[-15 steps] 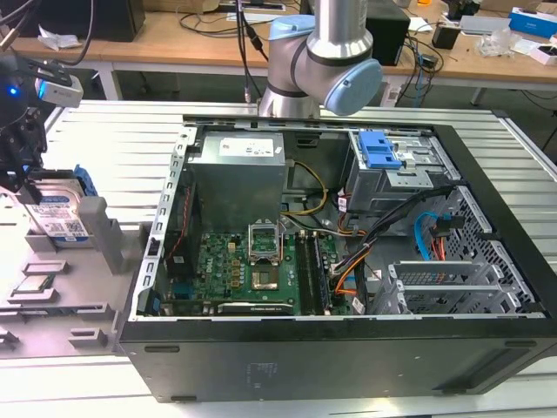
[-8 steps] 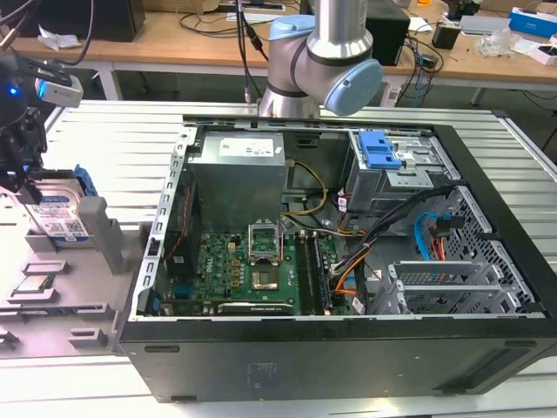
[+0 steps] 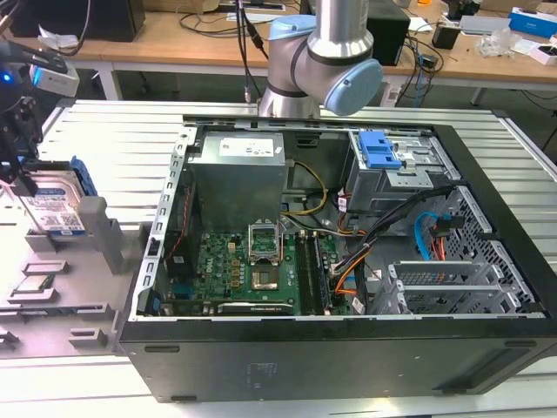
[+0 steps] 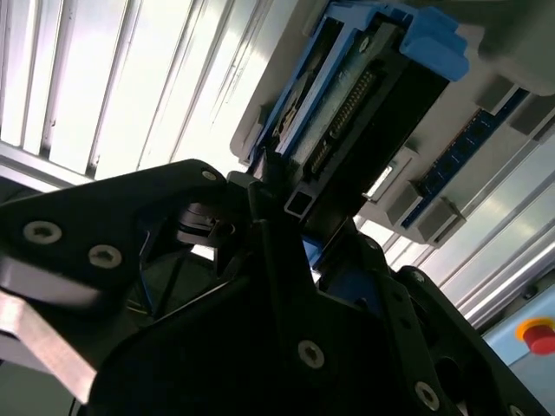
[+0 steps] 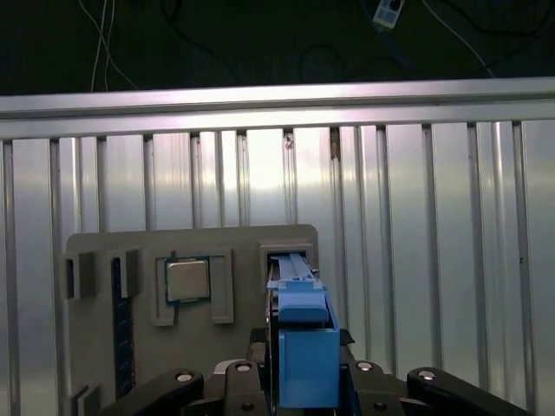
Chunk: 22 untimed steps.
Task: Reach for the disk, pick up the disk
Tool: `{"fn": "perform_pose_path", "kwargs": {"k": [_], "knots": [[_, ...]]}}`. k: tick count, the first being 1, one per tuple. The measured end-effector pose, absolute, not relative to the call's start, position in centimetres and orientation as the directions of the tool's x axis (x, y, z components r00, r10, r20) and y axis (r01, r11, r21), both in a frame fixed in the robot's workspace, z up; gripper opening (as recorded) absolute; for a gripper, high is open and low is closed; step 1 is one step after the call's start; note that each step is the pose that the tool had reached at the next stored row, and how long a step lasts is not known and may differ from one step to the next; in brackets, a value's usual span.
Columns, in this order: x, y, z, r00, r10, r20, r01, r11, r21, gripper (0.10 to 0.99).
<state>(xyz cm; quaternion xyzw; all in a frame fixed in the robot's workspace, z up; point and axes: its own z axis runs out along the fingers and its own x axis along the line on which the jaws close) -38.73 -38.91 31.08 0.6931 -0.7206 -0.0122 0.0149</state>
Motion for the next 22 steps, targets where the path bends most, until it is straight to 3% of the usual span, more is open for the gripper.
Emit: {"fn": "perform_pose_path", "kwargs": {"k": [22], "knots": [[-38.5, -38.7, 35.8, -0.039, -0.999, 0.004, -0.999, 0.039, 0.038, 0.369]]}}
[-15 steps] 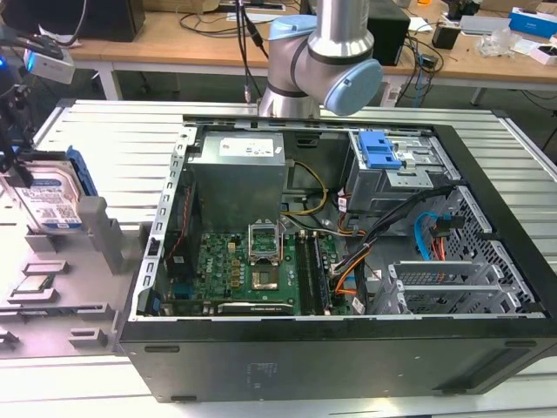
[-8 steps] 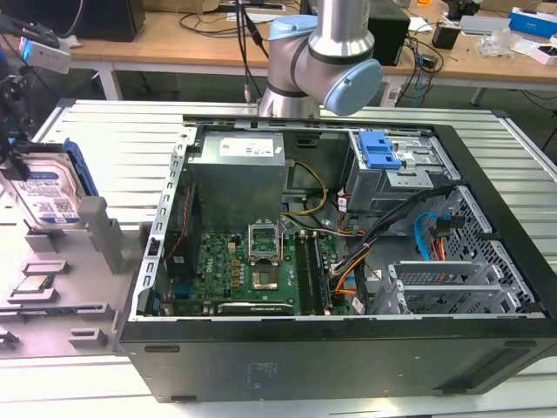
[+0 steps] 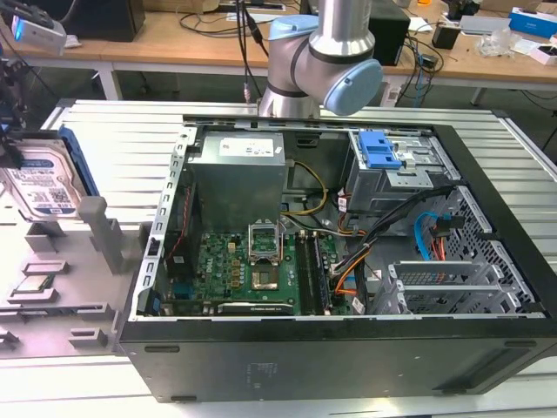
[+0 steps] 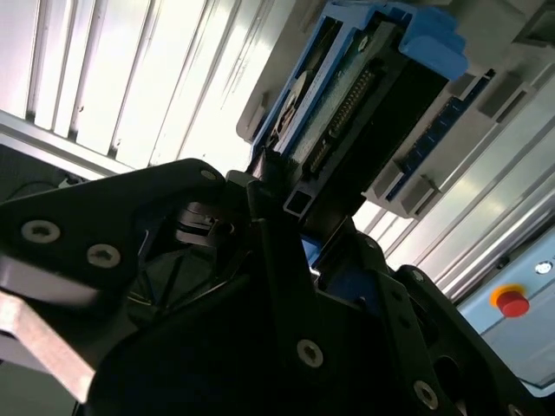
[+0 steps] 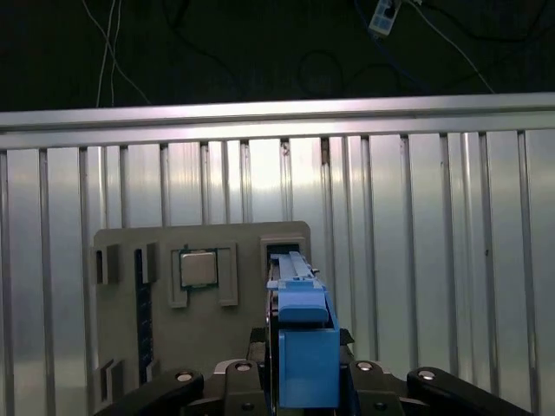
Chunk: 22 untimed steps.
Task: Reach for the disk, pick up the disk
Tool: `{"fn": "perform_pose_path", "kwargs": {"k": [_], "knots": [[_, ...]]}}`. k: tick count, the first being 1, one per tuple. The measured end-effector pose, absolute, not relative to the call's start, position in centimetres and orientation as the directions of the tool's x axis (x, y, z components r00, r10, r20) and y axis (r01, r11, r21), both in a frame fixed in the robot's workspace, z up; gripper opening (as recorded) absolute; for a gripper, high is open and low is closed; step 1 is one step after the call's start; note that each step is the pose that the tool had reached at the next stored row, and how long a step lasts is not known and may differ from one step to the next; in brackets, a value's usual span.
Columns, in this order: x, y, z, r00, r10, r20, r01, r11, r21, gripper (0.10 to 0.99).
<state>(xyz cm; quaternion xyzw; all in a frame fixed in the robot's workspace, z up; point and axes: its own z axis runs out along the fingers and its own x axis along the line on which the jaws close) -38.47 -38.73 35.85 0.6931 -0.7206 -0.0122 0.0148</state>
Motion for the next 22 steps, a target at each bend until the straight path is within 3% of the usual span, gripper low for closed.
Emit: {"fn": "perform_pose_path", "kwargs": {"k": [22], "knots": [[-38.3, -38.6, 41.5, -0.039, -0.999, 0.004, -0.999, 0.039, 0.038, 0.369]]}}
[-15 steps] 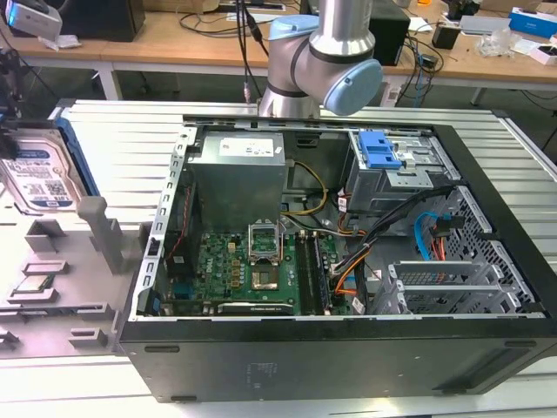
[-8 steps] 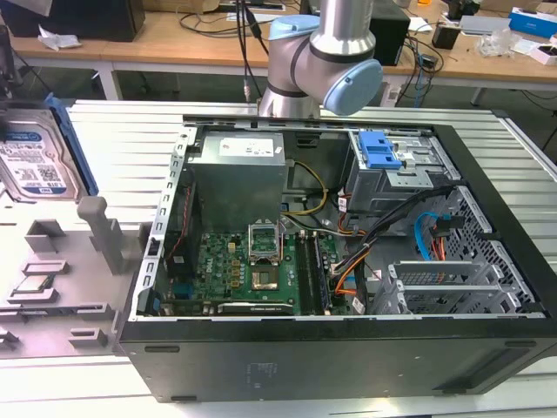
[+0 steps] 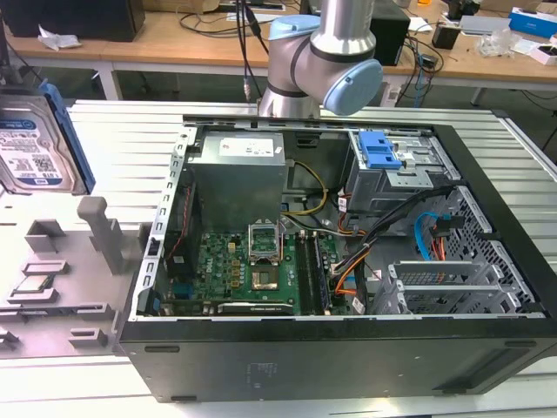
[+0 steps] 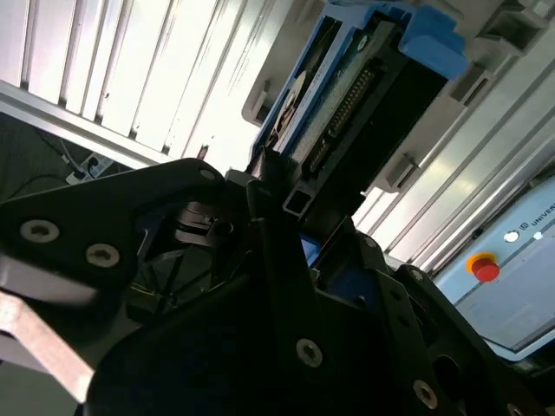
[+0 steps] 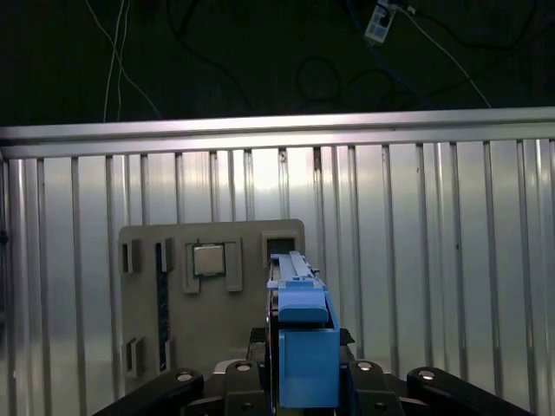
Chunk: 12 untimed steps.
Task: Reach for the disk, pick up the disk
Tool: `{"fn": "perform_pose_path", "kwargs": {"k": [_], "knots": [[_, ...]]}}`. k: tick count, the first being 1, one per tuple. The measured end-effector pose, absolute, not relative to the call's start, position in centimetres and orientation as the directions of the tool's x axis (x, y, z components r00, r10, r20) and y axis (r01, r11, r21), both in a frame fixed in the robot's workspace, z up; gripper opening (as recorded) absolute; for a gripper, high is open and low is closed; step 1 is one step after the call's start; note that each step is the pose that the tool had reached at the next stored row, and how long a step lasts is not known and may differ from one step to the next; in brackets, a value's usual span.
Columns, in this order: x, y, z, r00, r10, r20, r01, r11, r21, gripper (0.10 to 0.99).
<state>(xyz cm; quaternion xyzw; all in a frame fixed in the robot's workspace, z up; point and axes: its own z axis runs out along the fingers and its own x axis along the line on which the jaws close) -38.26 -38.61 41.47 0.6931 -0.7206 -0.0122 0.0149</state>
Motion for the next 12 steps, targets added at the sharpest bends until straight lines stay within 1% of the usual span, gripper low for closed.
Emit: {"fn": "perform_pose_path", "kwargs": {"k": [7, 12], "knots": [[-38.2, -38.6, 43.6, -0.039, -0.999, 0.004, -0.999, 0.039, 0.038, 0.369], [-38.1, -38.6, 44.5, -0.039, -0.999, 0.004, -0.999, 0.039, 0.038, 0.369]]}}
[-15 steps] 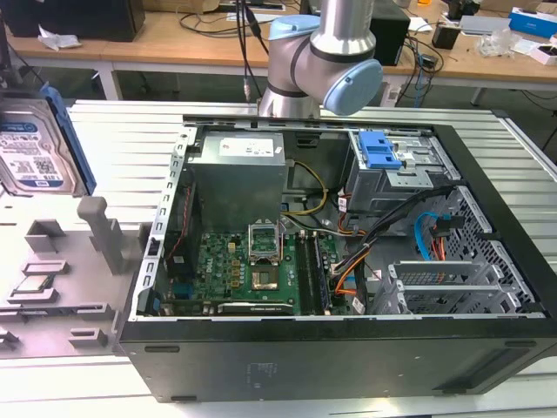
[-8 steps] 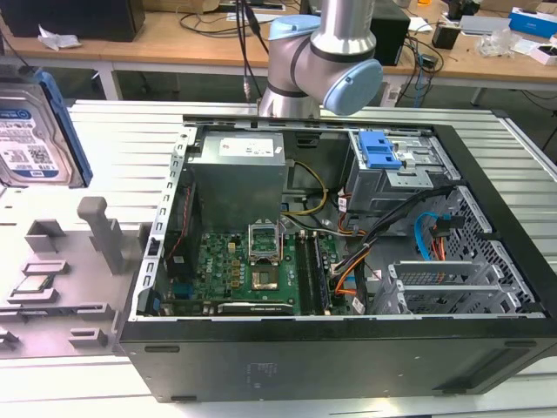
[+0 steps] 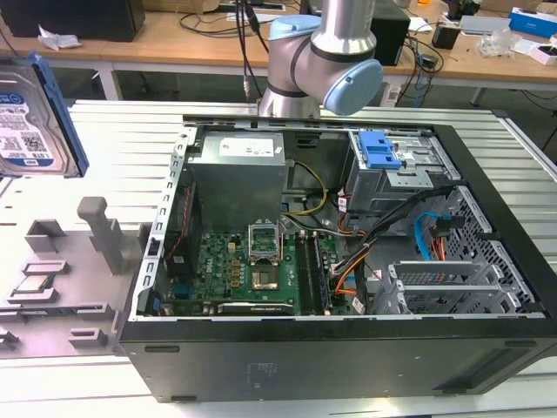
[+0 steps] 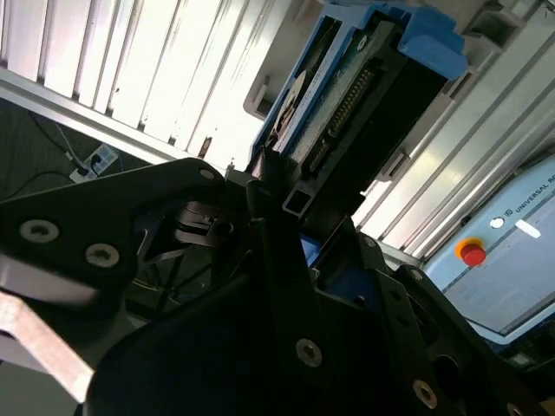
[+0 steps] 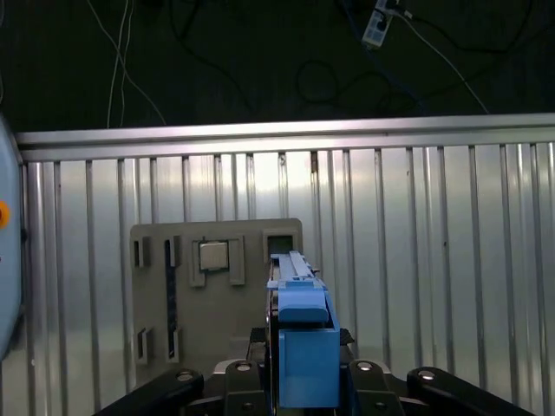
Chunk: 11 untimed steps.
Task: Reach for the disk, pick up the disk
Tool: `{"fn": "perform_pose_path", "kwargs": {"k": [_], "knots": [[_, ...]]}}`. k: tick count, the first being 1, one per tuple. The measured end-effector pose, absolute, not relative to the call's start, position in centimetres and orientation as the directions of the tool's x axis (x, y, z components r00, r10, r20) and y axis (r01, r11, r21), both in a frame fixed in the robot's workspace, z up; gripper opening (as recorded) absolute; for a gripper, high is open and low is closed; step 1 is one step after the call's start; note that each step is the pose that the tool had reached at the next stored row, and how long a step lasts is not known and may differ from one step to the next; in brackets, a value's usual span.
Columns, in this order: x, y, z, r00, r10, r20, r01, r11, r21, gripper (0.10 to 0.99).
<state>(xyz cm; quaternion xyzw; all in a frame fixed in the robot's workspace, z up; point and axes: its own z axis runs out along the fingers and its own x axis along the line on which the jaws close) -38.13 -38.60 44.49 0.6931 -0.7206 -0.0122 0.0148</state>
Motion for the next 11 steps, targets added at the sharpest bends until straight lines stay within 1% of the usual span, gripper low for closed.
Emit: {"fn": "perform_pose_path", "kwargs": {"k": [11], "knots": [[-38.0, -38.6, 46.7, -0.039, -0.999, 0.004, -0.999, 0.039, 0.038, 0.369]]}}
